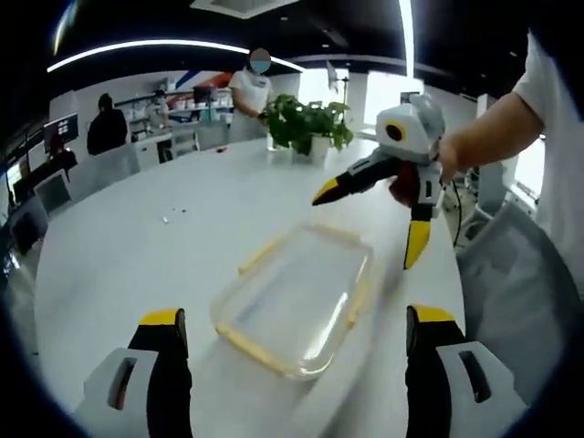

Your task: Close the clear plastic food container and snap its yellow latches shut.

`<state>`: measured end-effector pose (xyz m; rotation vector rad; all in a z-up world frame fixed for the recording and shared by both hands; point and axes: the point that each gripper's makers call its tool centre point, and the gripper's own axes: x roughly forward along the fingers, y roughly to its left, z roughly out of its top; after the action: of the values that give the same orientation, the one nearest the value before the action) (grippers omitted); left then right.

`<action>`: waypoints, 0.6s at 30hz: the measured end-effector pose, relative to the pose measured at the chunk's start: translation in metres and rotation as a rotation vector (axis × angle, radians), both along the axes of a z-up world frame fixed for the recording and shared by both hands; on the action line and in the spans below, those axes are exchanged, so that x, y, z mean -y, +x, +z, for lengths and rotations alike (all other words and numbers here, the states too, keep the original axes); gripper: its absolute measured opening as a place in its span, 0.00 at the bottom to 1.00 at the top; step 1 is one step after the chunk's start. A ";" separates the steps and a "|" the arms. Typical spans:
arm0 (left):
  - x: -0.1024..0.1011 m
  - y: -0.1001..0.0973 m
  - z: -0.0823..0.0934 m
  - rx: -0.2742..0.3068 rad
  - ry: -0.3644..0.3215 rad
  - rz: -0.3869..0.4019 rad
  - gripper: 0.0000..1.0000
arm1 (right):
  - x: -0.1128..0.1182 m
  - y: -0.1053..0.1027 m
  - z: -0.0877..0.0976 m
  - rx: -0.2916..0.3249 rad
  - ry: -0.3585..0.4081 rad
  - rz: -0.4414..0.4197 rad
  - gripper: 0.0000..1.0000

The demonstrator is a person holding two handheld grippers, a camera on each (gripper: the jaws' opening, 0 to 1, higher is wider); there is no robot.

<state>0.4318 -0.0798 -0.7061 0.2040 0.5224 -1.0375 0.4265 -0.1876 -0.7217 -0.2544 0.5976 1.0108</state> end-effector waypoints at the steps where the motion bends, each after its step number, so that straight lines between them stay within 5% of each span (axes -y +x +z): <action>1: 0.000 0.000 0.001 0.001 0.001 0.004 0.99 | 0.000 -0.001 0.000 0.001 0.000 -0.001 0.99; 18: 0.000 -0.022 0.019 0.032 -0.013 0.006 0.97 | 0.001 -0.024 0.018 0.030 0.018 -0.010 0.99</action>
<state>0.4101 -0.0802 -0.6869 0.2068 0.4871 -1.0306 0.4027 -0.1889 -0.7037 -0.2499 0.5612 1.0004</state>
